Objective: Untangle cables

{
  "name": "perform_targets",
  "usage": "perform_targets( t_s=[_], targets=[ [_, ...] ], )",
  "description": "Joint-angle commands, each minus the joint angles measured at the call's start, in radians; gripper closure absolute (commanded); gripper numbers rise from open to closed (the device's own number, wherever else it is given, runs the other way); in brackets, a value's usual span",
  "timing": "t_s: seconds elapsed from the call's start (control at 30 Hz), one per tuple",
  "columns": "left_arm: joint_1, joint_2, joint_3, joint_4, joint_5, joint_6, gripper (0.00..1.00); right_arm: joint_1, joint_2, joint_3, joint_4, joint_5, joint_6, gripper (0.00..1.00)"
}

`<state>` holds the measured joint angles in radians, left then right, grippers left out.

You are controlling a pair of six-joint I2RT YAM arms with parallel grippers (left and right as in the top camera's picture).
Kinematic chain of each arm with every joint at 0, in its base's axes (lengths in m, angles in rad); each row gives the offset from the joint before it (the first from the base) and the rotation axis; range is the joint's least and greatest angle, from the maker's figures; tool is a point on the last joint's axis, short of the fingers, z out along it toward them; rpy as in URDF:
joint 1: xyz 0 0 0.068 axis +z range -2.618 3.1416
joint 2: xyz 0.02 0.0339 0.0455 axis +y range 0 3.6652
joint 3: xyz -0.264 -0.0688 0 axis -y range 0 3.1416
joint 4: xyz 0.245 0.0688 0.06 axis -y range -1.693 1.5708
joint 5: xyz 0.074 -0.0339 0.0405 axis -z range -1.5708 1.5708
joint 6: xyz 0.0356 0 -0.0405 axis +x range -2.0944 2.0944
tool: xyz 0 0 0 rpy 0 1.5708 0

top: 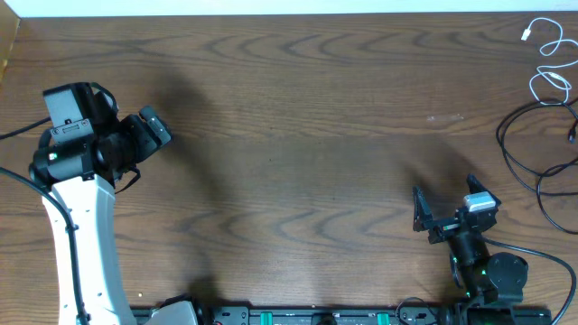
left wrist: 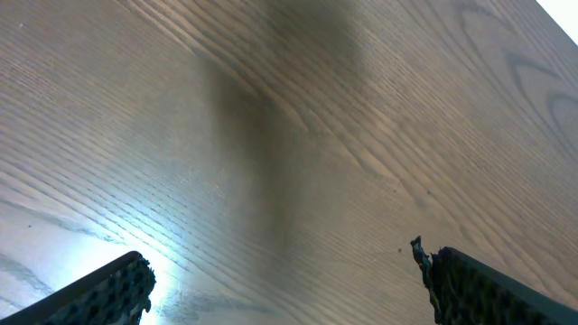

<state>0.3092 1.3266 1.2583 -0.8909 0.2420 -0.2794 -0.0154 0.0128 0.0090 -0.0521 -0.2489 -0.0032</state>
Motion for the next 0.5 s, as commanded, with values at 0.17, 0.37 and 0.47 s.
perform_targets(
  t_s=[0.17,0.37,0.47],
  targets=[
    [-0.001,0.000,0.008,-0.003,0.008,0.017,0.02,0.013,-0.008,-0.003,-0.003,0.004,0.018,0.01],
    [0.000,-0.008,0.004,-0.003,0.008,0.017,0.02,0.013,-0.008,-0.003,-0.003,0.004,0.017,0.01],
    [-0.008,-0.052,-0.019,-0.001,0.003,0.018,0.02,0.013,-0.008,-0.003,-0.003,0.004,0.018,0.01]
  ],
)
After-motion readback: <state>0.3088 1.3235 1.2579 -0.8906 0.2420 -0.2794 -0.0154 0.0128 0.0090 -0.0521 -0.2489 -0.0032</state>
